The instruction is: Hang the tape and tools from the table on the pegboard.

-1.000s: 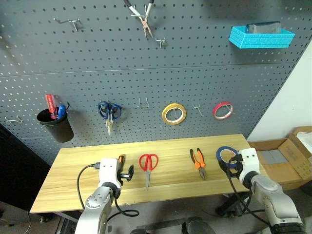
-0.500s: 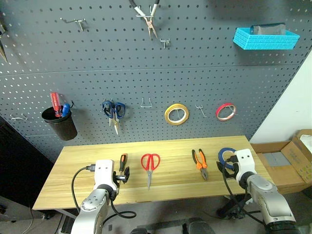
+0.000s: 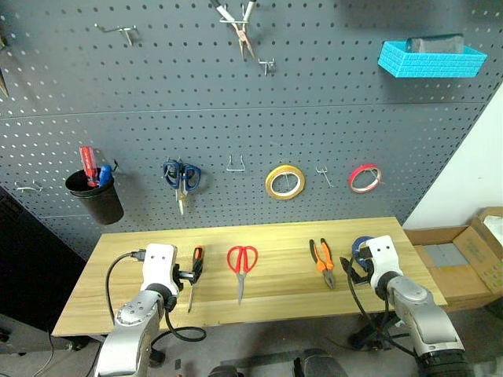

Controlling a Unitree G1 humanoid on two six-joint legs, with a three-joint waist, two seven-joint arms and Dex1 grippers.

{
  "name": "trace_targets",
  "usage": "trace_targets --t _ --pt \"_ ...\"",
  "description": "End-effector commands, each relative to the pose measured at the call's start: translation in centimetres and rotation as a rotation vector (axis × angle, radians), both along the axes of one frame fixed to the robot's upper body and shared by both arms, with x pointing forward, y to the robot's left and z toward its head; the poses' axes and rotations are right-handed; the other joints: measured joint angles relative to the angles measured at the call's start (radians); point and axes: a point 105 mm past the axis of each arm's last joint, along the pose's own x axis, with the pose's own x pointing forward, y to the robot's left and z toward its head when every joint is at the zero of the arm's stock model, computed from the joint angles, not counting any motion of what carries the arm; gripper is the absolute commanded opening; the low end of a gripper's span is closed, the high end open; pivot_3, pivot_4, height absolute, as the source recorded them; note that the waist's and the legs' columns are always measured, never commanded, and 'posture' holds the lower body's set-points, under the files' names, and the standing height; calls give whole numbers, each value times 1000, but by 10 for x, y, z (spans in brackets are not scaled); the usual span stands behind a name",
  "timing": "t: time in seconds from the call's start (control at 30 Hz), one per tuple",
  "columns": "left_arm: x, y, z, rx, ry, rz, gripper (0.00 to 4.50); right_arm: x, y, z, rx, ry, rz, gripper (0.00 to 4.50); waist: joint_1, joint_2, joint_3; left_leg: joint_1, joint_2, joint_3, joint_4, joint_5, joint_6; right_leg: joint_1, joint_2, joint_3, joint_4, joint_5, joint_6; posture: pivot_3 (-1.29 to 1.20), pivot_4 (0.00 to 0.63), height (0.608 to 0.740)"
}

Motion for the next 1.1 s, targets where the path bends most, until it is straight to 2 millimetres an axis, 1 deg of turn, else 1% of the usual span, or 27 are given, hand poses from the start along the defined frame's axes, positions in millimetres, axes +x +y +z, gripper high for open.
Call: trace_targets --t 0.03,0.1,0.2,0.27,0.3,0.4,0.53,0.63,0.73,0.83,1.0,1.1 --pt "19 -69 23 -9 -85 -360 4500 18 14 7 -11 -21 60 4484 3 1 12 2 0 0 0 0 0 3 0 0 -1 0 -1 -73 102 740" --pt "23 -102 27 -34 -90 -519 4500 24 16 5 -16 -16 73 4484 5 1 19 9 -1 0 0 0 0 11 0 0 -3 -3 -5 -82 109 740" --pt "24 -144 27 -3 -89 -762 4500 32 12 1 -27 5 77 4484 1 0 27 8 -1 0 -1 0 0 10 -1 1 -3 -1 0 -103 135 740" --pt "23 -166 25 16 -80 -898 4500 35 7 0 -47 17 78 4484 -3 1 41 8 -1 0 -1 -1 2 10 -1 1 -3 0 -4 -109 149 740" --pt "25 -178 26 12 -79 -960 4500 38 1 0 -65 21 75 4484 -4 2 47 8 -1 0 -1 -2 3 10 -1 1 -3 0 -5 -115 158 740" --pt "31 -203 29 8 -97 -1054 4500 43 -11 1 -86 36 57 4484 -9 3 67 7 -2 0 -1 -4 6 9 -1 1 -3 -1 -5 -129 172 740" --pt "40 -219 30 18 -122 -1098 4500 47 -19 1 -104 45 44 4484 -16 3 82 7 -1 1 -1 -7 12 9 -1 2 -3 -1 -4 -140 182 740" --pt "49 -233 36 12 -141 -1115 4500 54 -25 4 -104 46 33 4484 -17 1 92 6 -1 1 -1 -8 13 9 -1 2 -3 -1 -4 -145 188 740" --pt "56 -239 39 24 -155 -1121 4500 58 -29 3 -100 57 20 4484 -18 1 96 5 -2 1 -1 -8 13 8 -3 2 -4 -2 -2 -144 193 740" --pt "61 -242 41 35 -169 -1121 4500 64 -39 0 -81 92 -36 4484 -18 0 104 5 -3 1 0 -9 13 8 -4 2 -4 -3 -1 -134 197 740" --pt "63 -240 40 50 -174 -1129 4500 68 -51 -7 -40 143 -115 4484 -18 -1 114 4 -3 0 -1 -9 14 8 -5 1 -4 -3 -1 -124 200 740" --pt "62 -239 39 51 -172 -1132 4500 68 -56 -12 -12 169 -156 4484 -18 -1 114 -2 -2 0 0 -9 13 2 -6 1 -3 -3 -1 -119 204 740"
